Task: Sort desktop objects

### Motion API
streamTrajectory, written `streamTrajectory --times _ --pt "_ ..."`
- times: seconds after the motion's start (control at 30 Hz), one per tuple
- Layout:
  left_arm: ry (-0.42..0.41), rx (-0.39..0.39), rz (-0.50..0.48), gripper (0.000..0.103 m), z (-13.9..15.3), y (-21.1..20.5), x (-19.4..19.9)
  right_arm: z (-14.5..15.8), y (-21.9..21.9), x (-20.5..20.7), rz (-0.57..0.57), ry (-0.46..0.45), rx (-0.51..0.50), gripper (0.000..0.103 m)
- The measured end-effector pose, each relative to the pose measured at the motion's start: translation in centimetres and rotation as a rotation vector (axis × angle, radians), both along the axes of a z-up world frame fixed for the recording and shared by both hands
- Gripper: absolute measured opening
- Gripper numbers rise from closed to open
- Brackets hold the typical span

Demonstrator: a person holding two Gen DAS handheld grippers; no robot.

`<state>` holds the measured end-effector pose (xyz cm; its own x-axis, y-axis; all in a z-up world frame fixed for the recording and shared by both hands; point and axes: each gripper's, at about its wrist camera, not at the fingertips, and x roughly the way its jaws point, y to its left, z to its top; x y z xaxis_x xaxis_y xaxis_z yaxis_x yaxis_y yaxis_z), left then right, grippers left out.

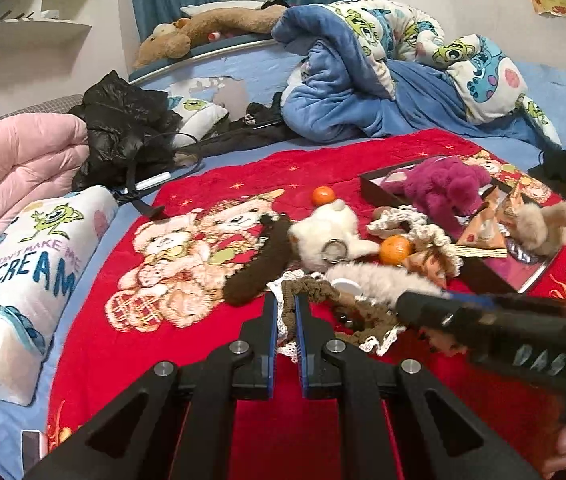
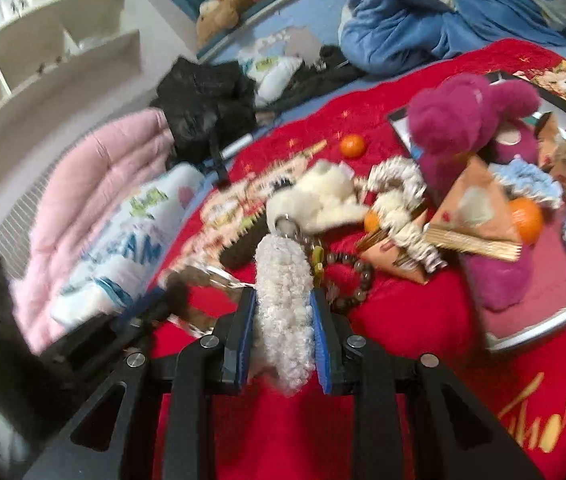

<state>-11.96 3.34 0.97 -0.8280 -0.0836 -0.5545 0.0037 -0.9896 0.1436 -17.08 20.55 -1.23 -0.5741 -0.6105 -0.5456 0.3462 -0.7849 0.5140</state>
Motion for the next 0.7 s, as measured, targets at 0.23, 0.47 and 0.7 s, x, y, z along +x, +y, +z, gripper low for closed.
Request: streamTrajectory --times 0.23,0.47,0.7 --pt "-0.042 -0.051 0.017 0.008 -1.4 -0.5 -0.7 -0.9 -3.2 -0.2 0.029 0.004 0.094 0.025" --pt "-0.108 -0.036 -0.005 0.008 -3.0 -0.7 -1.3 -0.8 -1.9 -0.8 0.028 -0.02 0.032 0.031" --pt "-0.123 0.007 -0.005 0.008 -3.6 -1.8 -1.3 -1.7 -0.7 -1.4 0.009 -0.074 0.013 0.063"
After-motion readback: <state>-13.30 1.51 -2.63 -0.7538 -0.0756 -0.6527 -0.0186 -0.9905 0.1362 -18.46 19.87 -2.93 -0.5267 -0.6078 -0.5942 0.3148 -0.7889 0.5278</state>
